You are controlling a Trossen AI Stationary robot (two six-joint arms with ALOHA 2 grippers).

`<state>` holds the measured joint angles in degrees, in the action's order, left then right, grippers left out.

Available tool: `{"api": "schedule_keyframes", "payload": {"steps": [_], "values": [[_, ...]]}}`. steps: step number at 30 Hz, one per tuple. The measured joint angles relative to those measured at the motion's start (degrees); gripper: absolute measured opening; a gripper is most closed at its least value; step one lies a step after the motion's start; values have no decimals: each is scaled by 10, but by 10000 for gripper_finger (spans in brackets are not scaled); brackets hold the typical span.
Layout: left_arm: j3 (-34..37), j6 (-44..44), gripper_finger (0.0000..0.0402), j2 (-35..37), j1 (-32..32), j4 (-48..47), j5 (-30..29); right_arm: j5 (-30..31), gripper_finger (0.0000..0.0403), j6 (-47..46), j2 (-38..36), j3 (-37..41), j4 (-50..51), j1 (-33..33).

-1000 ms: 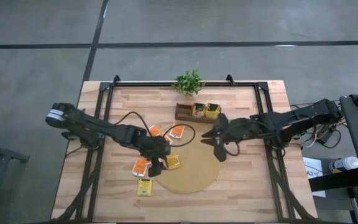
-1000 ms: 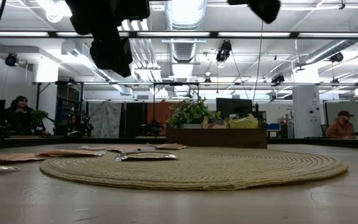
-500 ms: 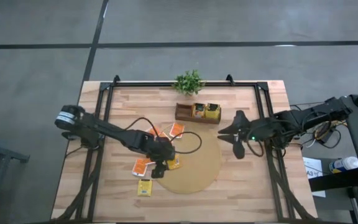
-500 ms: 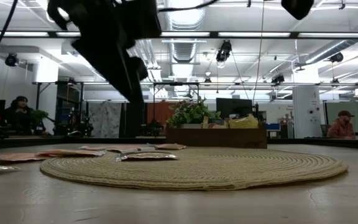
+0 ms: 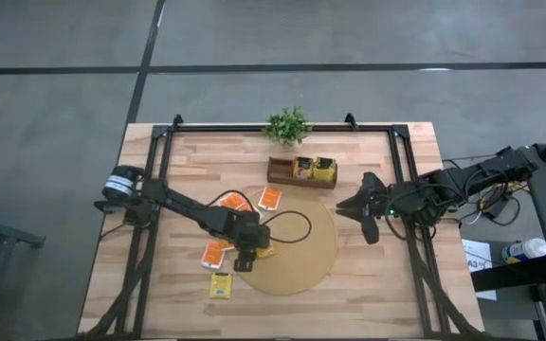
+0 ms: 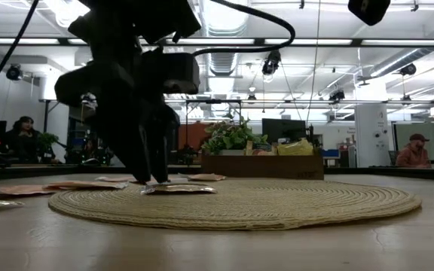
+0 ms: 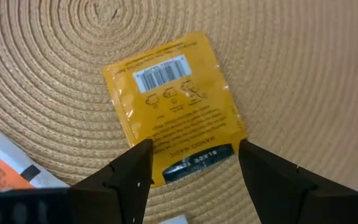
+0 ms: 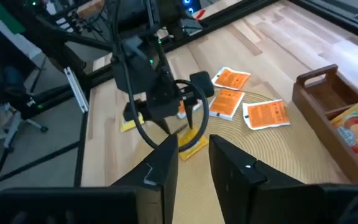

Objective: Pick & Place Tea
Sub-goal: Put the orange tea bag into the middle section of the wooden organizer

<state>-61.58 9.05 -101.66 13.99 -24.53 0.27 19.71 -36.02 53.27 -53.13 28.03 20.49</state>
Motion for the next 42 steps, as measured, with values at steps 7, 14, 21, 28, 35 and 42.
{"api": "schedule_keyframes", "payload": {"steps": [7,14,21,28,35,42], "values": [[-2,-3,232,-23,2,3,-19,-1,83,-3,9,-1,-5,0],[-2,-5,222,-29,1,4,-21,-1,82,-4,12,-1,-4,0],[-2,-2,122,-29,1,-1,-2,-1,77,-3,13,-1,-5,0],[-7,4,8,-30,1,-16,30,3,75,0,13,-1,-5,0],[-53,-29,1,-33,2,-58,16,13,73,2,13,-1,-5,0],[-102,-32,0,-33,0,-104,10,14,71,2,13,-1,-5,0]]}}
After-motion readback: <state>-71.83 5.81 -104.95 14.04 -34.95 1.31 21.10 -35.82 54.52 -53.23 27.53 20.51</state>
